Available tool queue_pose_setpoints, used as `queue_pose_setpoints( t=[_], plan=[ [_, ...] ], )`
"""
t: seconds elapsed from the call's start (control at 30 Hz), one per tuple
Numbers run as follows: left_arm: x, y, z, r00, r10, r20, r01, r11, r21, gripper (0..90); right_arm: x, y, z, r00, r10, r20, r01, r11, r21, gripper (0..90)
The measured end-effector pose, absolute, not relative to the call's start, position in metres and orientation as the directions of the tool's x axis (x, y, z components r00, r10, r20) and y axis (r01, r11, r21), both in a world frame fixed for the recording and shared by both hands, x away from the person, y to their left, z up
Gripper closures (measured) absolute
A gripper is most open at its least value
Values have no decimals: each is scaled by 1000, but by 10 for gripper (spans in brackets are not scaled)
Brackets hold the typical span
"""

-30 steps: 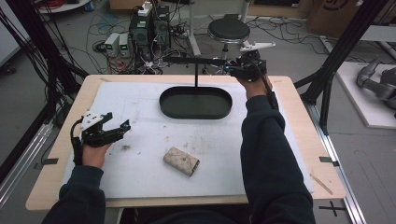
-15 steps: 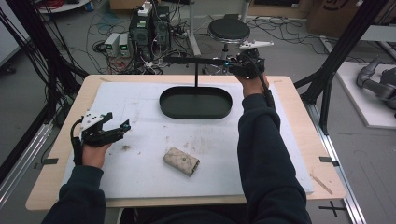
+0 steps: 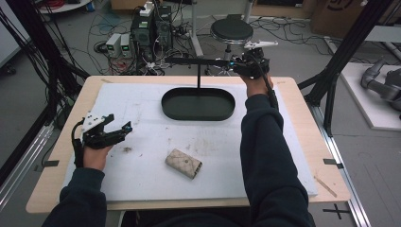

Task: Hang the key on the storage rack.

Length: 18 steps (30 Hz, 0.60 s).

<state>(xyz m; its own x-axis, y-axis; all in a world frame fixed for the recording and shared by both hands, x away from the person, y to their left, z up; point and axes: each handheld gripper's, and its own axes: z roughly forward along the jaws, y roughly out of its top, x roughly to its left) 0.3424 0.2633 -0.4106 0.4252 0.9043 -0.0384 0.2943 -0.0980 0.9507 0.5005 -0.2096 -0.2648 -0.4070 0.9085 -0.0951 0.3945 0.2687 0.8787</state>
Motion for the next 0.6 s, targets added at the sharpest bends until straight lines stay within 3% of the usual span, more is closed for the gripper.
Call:
queue_pose_setpoints(
  t=[0.23,0.43,0.6],
  plan=[
    [342,263,-411,424,905,-37,293,-99,951,231,504,-212,-290,-363,892,-268,451,420,788,500],
    [342,262,-411,425,905,-34,296,-103,950,232,511,-207,-317,-381,879,-288,530,463,711,499],
    [342,263,-410,425,904,-34,293,-102,951,232,518,-199,-331,-380,891,-250,555,436,708,498]
  ],
)
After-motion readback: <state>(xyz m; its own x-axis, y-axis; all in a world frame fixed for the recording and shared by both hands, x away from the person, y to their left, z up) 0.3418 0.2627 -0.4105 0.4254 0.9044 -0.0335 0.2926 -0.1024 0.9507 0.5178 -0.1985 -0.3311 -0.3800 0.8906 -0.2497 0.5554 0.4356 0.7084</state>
